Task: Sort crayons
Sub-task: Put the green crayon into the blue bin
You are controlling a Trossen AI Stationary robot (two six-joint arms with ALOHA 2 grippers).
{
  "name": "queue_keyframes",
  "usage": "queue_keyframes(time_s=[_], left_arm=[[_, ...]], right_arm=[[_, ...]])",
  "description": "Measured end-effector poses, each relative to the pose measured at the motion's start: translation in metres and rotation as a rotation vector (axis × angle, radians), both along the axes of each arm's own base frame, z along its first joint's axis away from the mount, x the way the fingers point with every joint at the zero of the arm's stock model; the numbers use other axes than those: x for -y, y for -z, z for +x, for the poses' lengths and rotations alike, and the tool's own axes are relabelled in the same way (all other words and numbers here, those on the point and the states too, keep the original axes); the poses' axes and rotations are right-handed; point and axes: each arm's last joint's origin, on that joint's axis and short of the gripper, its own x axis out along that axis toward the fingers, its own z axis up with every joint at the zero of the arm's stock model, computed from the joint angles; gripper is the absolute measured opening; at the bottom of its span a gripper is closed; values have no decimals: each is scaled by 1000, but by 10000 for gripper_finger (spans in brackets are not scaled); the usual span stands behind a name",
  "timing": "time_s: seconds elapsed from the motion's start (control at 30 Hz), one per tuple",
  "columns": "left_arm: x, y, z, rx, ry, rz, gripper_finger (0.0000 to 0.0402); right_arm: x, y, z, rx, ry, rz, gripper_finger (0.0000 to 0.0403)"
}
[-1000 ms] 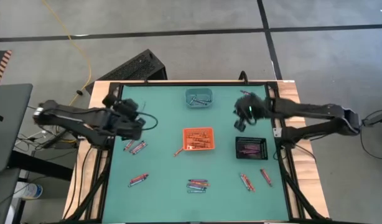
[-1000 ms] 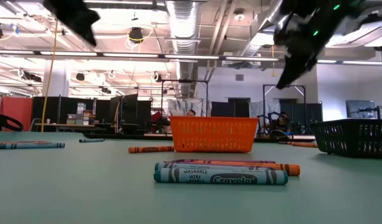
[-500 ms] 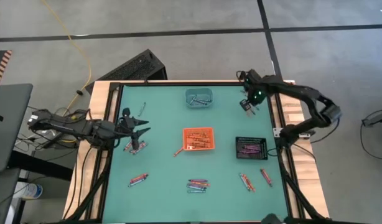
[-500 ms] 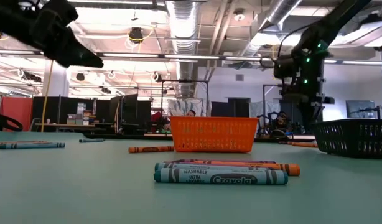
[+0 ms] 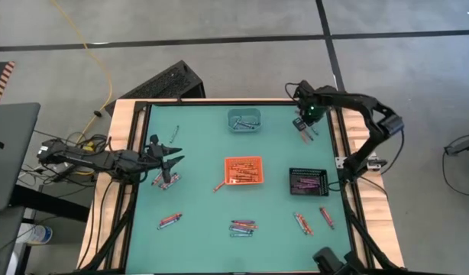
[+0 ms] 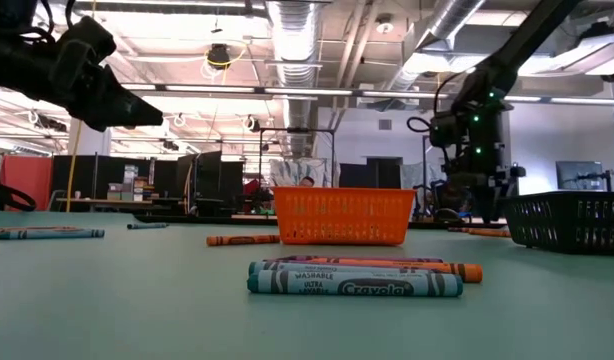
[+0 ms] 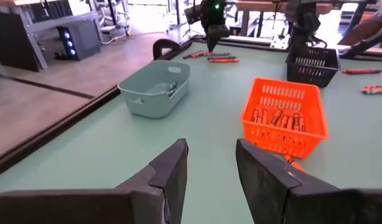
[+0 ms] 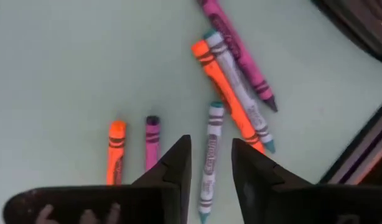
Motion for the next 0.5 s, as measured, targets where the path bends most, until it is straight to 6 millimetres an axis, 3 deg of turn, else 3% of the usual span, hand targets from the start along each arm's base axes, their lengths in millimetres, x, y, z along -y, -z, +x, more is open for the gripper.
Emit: queue_keyframes(time_s=[0.27, 0.5], left_arm=[[0, 6, -1, -50, -1, -31, 127], [-1, 19, -5, -169, -18, -68, 127]], right_arm=[[-1, 3, -1, -22, 57, 13, 118], [0, 25, 7, -93, 121, 95, 117]])
